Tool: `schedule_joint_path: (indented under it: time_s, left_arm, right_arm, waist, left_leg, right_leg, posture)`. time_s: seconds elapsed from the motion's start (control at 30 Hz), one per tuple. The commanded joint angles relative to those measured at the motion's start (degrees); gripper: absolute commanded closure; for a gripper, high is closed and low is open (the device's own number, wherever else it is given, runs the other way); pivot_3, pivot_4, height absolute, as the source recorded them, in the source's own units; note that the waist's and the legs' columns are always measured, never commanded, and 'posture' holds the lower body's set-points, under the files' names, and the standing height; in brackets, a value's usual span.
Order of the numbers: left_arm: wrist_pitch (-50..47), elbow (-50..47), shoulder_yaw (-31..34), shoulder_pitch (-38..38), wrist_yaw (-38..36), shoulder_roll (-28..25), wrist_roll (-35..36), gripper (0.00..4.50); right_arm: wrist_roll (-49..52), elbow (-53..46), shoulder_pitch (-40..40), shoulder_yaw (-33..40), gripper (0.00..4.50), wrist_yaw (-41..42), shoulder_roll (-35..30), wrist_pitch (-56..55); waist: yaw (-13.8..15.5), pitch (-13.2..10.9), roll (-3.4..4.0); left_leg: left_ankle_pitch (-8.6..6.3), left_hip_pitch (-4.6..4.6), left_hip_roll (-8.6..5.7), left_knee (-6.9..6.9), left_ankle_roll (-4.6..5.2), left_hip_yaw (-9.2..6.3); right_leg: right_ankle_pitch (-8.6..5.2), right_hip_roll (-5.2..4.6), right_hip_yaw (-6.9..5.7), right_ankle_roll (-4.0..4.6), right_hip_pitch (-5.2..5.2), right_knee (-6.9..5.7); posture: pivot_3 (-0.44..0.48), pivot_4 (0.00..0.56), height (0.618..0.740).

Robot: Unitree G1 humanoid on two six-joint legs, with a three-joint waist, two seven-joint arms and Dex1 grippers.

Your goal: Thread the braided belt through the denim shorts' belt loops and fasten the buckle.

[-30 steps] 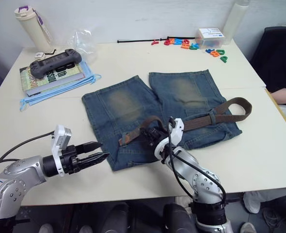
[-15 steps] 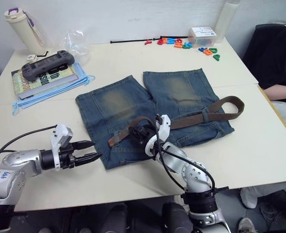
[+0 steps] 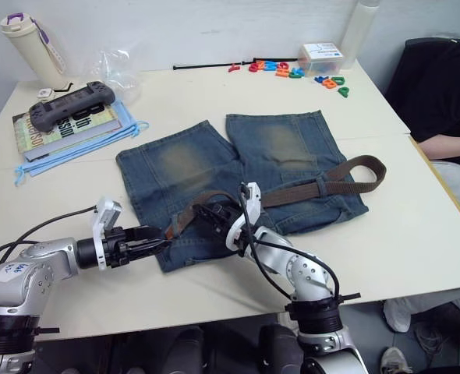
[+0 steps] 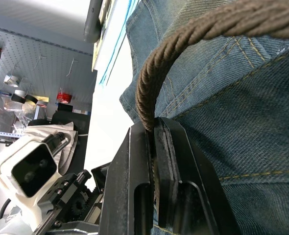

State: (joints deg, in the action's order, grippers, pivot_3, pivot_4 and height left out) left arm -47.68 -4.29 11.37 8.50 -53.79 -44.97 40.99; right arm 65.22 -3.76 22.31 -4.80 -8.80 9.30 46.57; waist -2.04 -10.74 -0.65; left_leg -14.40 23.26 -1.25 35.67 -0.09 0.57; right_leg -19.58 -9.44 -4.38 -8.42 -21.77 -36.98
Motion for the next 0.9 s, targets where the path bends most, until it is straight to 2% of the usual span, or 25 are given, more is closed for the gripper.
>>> schedule_joint_path:
  time_s: [0.03,0.33,0.63,0.67,0.7,0.9]
  left_arm:
    - [-2.6,-0.4,1.8,-0.1,0.0,0.5,2.4,0.90]
    - [-7.9,-0.4,3.7,1.7,3.4,4.1,6.0,0.90]
    - [-9.6,-1.0,4.4,0.9,4.3,5.1,6.9,0.90]
    - [-9.8,-1.1,4.7,0.9,4.5,5.4,7.1,1.42]
    - [-10.0,-1.1,5.0,0.9,4.7,5.7,7.4,1.61]
    - [-10.8,-0.7,6.2,1.5,5.9,6.3,8.4,4.31]
  right_arm:
    - [-0.3,-1.6,0.4,0.0,4.50,1.1,2.1,0.8]
    - [-1.0,-2.7,0.2,0.7,4.50,1.5,2.3,1.9]
    - [-1.3,-3.3,0.0,0.7,4.50,1.3,2.3,2.3]
    - [-1.3,-3.4,-0.1,0.7,4.50,1.3,2.3,2.3]
    - [-1.3,-3.5,-0.1,0.7,4.50,1.3,2.3,2.3]
    - [-1.6,-3.6,-0.2,0.8,4.50,1.3,2.5,2.8]
  waist:
    - [0.1,0.0,0.00]
    - [0.3,0.0,0.00]
    - [0.2,0.0,0.00]
    - [0.3,0.0,0.00]
    - [0.3,0.0,0.00]
    - [0.2,0.0,-0.01]
  left_leg:
    - [-0.01,0.01,0.00,0.02,0.01,0.00]
    - [-0.10,0.02,0.01,0.16,0.01,0.01]
    - [-0.17,0.04,0.02,0.29,0.02,0.05]
    - [-0.18,0.04,0.03,0.29,0.03,0.05]
    - [-0.18,0.04,0.03,0.29,0.02,0.05]
    - [-0.19,0.04,0.04,0.31,0.02,0.06]
  right_leg:
    - [0.00,0.00,0.00,0.00,0.00,0.01]
    - [0.00,0.00,0.03,0.01,0.00,-0.01]
    - [0.00,0.01,0.05,0.01,0.02,-0.03]
    - [0.00,0.01,0.06,0.01,0.02,-0.03]
    - [0.00,0.01,0.06,0.01,0.02,-0.03]
    - [0.00,0.01,0.07,0.01,0.02,-0.03]
  posture:
    - [0.000,0.150,0.691]
    - [0.000,0.150,0.691]
    - [0.000,0.150,0.691]
    - [0.000,0.150,0.691]
    - [0.000,0.150,0.691]
    - [0.000,0.150,0.691]
